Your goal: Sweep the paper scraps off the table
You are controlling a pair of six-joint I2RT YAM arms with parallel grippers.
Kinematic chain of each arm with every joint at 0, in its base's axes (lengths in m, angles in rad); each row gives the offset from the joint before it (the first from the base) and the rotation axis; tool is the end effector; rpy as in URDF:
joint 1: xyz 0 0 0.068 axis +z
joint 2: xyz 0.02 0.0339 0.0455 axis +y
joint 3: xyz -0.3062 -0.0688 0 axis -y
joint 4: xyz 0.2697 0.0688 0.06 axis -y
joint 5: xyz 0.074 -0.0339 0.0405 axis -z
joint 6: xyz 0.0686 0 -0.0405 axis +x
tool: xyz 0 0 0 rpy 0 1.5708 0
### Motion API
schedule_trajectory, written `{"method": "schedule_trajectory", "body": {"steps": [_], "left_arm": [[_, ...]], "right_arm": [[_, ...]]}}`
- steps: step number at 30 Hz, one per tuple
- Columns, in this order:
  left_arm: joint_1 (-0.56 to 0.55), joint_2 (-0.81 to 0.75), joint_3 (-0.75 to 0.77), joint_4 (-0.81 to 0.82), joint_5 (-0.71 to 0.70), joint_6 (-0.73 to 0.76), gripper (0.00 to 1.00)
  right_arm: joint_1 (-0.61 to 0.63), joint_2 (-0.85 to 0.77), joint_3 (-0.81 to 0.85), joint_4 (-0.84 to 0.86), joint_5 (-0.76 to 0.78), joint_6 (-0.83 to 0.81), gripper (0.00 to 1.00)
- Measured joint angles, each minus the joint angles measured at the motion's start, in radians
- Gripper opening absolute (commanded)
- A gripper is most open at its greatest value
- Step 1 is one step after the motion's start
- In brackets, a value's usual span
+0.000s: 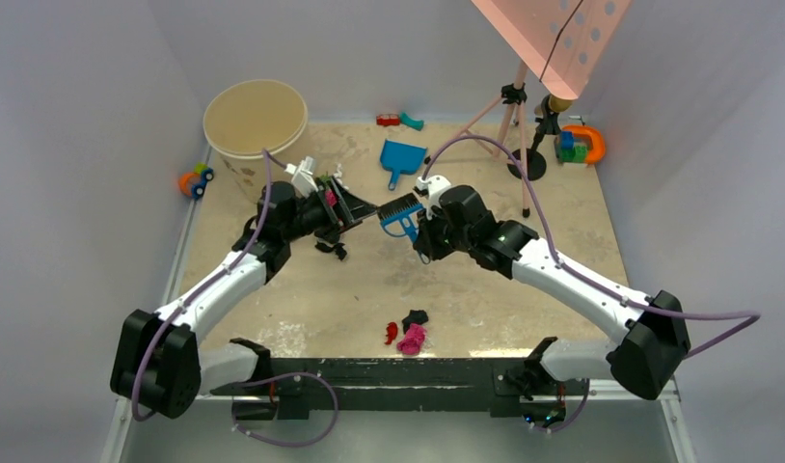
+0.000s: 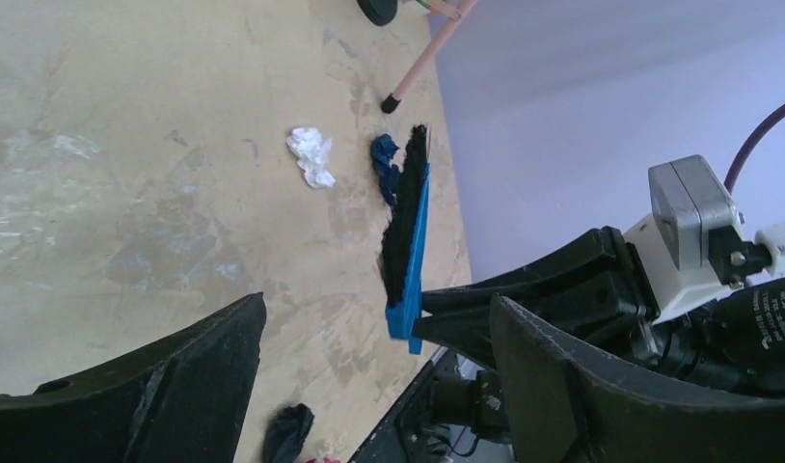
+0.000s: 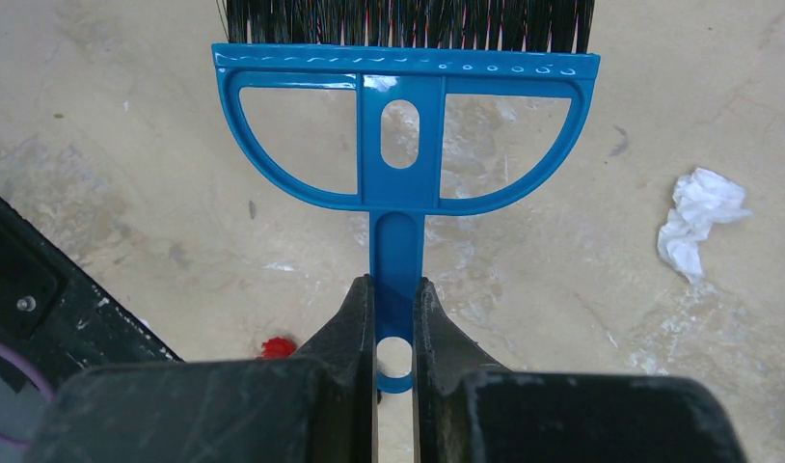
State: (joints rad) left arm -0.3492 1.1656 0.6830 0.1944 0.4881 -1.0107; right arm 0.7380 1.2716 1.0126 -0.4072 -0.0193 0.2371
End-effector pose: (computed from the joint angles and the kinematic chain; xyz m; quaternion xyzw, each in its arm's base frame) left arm 0.2663 -0.1312 0.2846 -0.1158 0.7824 -0.5156 0.3297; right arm 0.2343 0.2149 0.3069 -0.2270 0.8703 0.2124 0.3820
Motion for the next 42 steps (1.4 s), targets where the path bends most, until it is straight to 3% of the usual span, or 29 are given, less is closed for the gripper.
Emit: {"method": "schedule_trajectory", "body": {"steps": [4, 12, 14, 15, 16, 18, 19, 21, 24, 30, 36, 42], "left_arm": [[-0.028, 0.078, 0.037, 0.04, 0.043, -0.026, 0.87], [-0.066, 0.152, 0.072, 0.055, 0.074, -0.053, 0.55], [-0.072, 0.169, 0.082, 0.059, 0.082, -0.055, 0.36], [-0.075, 0.176, 0.086, 0.063, 0.085, -0.057, 0.16], [-0.079, 0.182, 0.089, 0.068, 0.087, -0.063, 0.0], [-0.08, 0.191, 0.09, 0.072, 0.089, -0.067, 0.0], [-0.079, 0.194, 0.09, 0.07, 0.089, -0.061, 0.0], [-0.078, 0.195, 0.094, 0.062, 0.085, -0.06, 0.0], [-0.069, 0.195, 0.107, 0.061, 0.089, -0.06, 0.0], [-0.008, 0.193, 0.111, 0.158, 0.125, -0.099, 0.0], [0.008, 0.196, 0.061, 0.497, 0.134, -0.262, 0.0], [0.008, 0.237, 0.039, 0.746, 0.128, -0.424, 0.0]], "right_arm": [[0.029, 0.005, 0.016, 0.003, 0.0, 0.0, 0.0], [0.07, 0.032, 0.046, 0.011, 0.002, -0.001, 0.0], [0.08, 0.049, 0.056, 0.011, 0.002, -0.004, 0.0], [0.086, 0.055, 0.06, 0.011, 0.003, -0.005, 0.0], [0.089, 0.061, 0.063, 0.01, 0.005, -0.006, 0.13], [0.096, 0.07, 0.068, 0.008, 0.01, -0.01, 0.49], [0.098, 0.07, 0.068, 0.008, 0.013, -0.009, 0.62], [0.099, 0.067, 0.07, 0.012, 0.021, -0.006, 0.77], [0.1, 0.036, 0.057, 0.025, 0.037, 0.012, 0.89], [0.055, -0.177, -0.065, 0.144, 0.05, 0.16, 0.9], [0.007, -0.365, -0.331, 0.515, -0.002, 0.463, 0.91], [0.007, -0.378, -0.533, 0.829, 0.002, 0.654, 0.84]]}}
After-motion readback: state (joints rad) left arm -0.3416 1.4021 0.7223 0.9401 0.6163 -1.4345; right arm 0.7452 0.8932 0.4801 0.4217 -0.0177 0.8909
